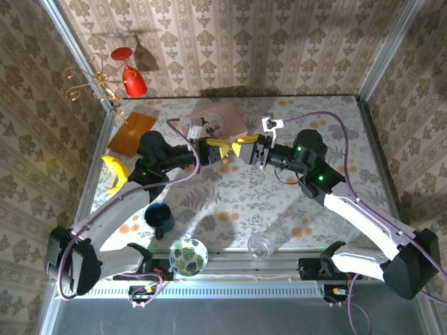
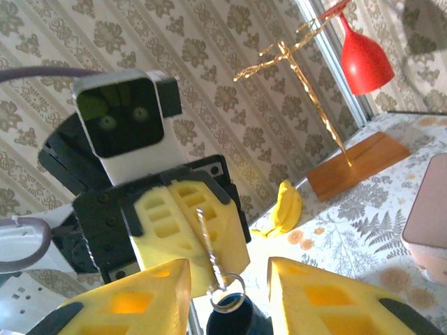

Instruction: Unlock the padlock with the key

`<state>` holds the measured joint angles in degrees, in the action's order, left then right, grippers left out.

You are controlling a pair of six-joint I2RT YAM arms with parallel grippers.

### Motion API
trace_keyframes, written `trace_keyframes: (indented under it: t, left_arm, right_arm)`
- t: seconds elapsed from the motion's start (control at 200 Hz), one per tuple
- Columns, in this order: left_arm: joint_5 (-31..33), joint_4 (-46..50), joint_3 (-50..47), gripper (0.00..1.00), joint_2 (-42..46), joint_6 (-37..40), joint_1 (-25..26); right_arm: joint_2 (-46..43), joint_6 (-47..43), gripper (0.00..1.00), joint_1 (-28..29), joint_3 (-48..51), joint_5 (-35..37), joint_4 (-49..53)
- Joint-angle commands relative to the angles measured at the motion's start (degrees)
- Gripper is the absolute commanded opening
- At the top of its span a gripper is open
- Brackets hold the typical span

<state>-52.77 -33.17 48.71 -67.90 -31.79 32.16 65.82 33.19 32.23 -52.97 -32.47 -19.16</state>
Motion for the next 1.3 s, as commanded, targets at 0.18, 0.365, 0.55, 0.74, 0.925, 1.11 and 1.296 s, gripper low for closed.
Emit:
trace_keyframes:
  t: [0.18, 0.365, 0.55, 0.74, 0.925, 1.11, 1.296]
  left_arm:
    - [-2.2, -3.7, -0.1, 0.0, -0.7, -2.2, -0.3]
    - [-3.0, -4.2, -0.2, 0.0, -0.7, -2.7, -0.3]
    - [-3.9, -5.5, -0.4, 0.0, -1.1, -3.7, -0.2]
    - [-4.5, -5.3, -0.5, 0.1, -1.1, -4.3, -0.6]
    - [-2.3, -1.3, -0.4, 0.33, 0.6, -4.6, -2.4]
    - [0.7, 5.0, -0.3, 0.4, 3.1, -1.1, -2.6]
    - [0.8, 7.7, 0.2, 0.59, 4.5, -0.3, -2.7]
  right_arm:
    - [1.6, -1.4, 0.25, 1.0, -2.2, -2.4, -0.9]
    - [1.1, -1.5, 0.18, 1.1, -2.2, -2.4, -0.6]
    - [1.1, -2.0, 0.05, 1.2, -2.7, -2.3, 0.5]
    - [0.4, -4.0, 0.0, 1.3, -3.6, -1.4, 3.7]
    - [-0.4, -7.4, 0.0, 1.2, -5.6, 0.7, 12.8]
    - [0.6, -9.5, 0.0, 1.2, -7.0, -0.7, 19.4]
    - [3.4, -11.5, 0.0, 1.2, -10.2, -3.6, 27.0]
